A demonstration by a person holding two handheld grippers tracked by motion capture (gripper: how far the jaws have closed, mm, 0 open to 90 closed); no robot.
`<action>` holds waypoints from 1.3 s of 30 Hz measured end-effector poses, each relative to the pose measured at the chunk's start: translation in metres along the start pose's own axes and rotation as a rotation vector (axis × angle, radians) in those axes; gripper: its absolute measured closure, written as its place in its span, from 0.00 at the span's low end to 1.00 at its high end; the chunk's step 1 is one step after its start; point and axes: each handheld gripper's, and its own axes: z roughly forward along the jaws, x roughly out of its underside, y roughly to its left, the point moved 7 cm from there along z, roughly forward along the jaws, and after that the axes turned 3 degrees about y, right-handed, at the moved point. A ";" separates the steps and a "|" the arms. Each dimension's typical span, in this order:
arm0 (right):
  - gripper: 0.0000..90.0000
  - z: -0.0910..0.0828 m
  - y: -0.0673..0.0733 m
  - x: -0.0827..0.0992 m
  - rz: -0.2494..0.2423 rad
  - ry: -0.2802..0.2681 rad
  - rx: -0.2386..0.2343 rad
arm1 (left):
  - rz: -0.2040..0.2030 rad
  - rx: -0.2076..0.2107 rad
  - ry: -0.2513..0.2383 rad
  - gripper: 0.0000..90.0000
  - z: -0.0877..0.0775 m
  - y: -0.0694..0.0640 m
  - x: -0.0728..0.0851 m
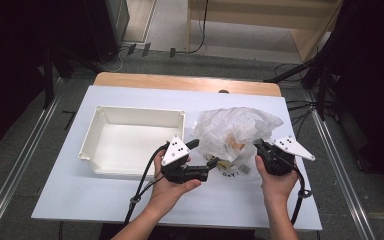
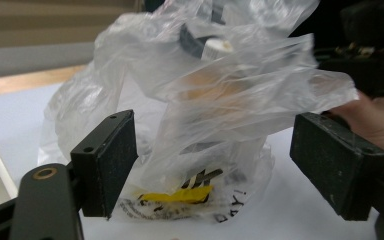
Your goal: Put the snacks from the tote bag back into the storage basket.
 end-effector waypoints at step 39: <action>1.00 0.020 -0.034 0.041 0.083 0.160 0.048 | -0.099 -0.143 0.293 0.97 0.052 0.023 0.050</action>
